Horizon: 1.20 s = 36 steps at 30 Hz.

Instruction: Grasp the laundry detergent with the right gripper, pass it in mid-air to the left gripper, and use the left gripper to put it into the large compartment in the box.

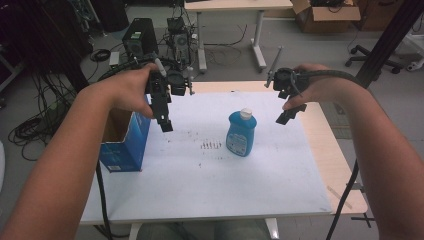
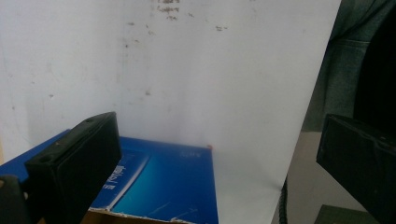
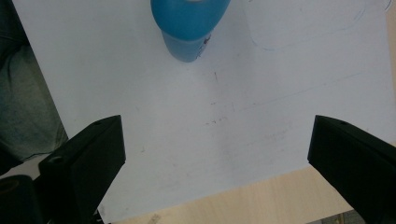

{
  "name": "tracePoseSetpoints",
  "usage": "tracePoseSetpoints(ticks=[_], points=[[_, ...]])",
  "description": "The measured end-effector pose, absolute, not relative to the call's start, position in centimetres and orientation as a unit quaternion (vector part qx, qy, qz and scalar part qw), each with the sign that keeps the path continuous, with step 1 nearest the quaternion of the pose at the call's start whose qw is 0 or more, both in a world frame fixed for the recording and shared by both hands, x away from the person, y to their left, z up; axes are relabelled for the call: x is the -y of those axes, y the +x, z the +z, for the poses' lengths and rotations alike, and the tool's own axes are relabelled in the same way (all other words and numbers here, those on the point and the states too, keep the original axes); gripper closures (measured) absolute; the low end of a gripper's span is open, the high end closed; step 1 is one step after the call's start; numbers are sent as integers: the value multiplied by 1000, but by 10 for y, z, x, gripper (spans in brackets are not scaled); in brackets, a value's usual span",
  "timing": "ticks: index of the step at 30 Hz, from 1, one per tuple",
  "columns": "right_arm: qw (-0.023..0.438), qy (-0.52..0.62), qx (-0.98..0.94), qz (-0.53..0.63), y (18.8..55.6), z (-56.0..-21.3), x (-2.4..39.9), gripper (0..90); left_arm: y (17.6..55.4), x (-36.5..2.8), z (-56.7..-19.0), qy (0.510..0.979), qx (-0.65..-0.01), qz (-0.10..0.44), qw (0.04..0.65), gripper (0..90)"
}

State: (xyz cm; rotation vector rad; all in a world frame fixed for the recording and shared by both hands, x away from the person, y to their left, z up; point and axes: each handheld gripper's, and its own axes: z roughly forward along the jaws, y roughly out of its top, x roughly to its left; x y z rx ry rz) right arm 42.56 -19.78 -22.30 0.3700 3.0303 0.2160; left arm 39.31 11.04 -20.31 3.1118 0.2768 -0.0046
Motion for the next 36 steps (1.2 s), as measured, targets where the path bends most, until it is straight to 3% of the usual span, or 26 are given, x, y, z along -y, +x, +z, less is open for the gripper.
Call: tracePoseSetpoints(ticks=[16, 36], points=[[43, 126, -988, 74, 428, -223, 205, 41, 392, -104, -206, 997, -73, 1, 4, 3], [37, 135, -987, 84, 415, -244, 204, 42, 354, -108, -225, 999, -53, -6, -8, 3]])
